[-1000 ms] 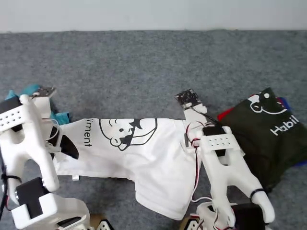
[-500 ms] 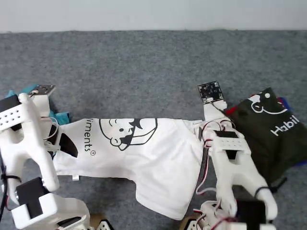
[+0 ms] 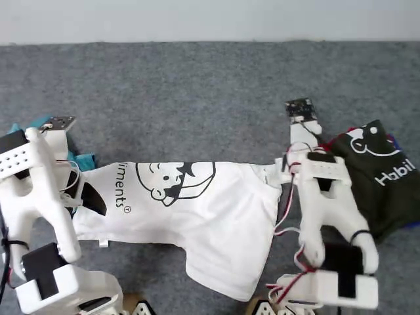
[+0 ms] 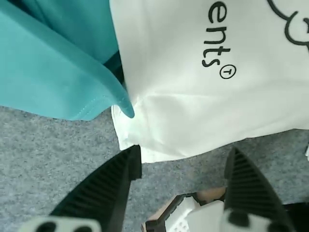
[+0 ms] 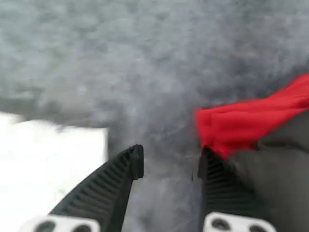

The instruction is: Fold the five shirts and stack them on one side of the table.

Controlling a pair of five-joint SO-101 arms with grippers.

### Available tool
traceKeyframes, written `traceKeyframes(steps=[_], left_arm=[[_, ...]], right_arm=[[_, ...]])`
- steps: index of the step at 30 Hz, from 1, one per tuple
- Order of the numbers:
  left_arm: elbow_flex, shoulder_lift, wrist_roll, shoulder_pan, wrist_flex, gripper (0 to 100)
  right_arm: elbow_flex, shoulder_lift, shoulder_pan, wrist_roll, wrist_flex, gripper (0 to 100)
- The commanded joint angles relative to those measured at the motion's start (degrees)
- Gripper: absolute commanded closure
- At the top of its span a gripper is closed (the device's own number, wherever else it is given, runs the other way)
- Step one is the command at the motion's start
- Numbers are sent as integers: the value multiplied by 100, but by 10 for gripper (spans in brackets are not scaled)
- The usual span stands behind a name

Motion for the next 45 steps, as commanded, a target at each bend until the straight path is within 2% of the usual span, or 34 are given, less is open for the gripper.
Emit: traceKeyframes(steps=[1, 5, 11, 16, 22, 27, 29, 33, 40, 45], left_arm=[[48, -193, -35, 62, 149, 723], [426, -193, -35, 70, 141, 723], [541, -193, -18, 70, 141, 723], [541, -193, 589, 70, 141, 723], [541, -193, 624, 70, 141, 723], [541, -193, 624, 70, 141, 723], [541, -193, 624, 70, 141, 723], [541, -193, 624, 70, 141, 723], [541, -193, 624, 70, 141, 723], [541, -193, 624, 70, 141, 723]], right_arm=[[-255, -620, -514, -316, 743, 811], [9, -620, -884, -642, 708, 811], [149, -57, -901, -651, 189, 811], [123, 470, -892, -642, 127, 813], [123, 637, -1112, -615, 171, 822], [158, 655, -1411, 193, 171, 987], [202, 655, -1429, 264, 154, 978], [158, 602, -1218, 273, 119, 987], [-633, 602, -4, 316, 374, 989], [-1204, 646, 505, 695, 611, 989]])
